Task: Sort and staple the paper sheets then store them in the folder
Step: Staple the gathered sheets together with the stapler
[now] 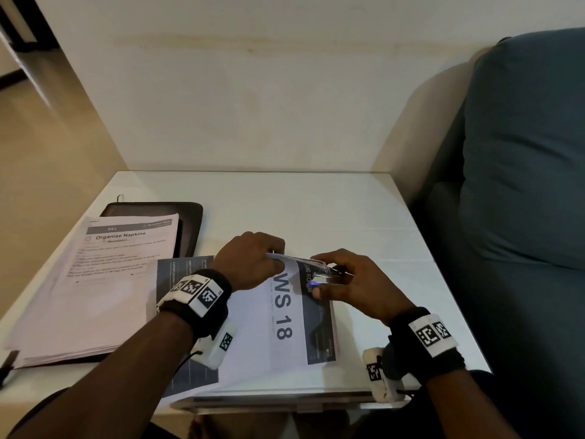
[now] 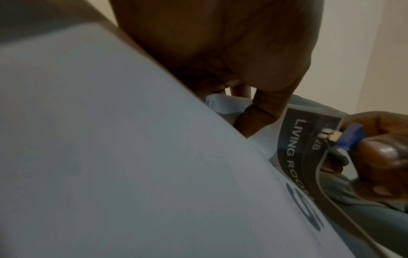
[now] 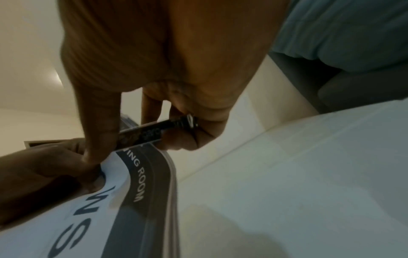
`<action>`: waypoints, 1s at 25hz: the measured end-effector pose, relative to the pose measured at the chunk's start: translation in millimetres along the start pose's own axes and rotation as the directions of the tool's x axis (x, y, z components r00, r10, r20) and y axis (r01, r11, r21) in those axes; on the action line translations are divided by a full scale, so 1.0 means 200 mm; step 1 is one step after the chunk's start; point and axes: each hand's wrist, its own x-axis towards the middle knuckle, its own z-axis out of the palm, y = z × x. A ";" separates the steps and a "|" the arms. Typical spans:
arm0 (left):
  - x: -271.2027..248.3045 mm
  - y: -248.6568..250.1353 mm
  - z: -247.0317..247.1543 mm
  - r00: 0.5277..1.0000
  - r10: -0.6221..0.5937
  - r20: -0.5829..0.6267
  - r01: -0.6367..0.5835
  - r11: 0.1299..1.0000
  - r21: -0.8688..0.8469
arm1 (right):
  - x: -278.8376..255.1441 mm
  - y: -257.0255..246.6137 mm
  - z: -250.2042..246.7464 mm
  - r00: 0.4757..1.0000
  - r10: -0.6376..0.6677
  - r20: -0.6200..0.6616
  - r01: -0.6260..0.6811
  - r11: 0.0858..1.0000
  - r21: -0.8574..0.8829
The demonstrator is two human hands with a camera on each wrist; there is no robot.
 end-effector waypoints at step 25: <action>-0.02 0.06 0.01 0.999 0.011 0.038 -0.008 0.995 -0.098 | 0.01 -0.02 -0.04 0.989 -0.129 -0.072 0.120 0.986 -0.117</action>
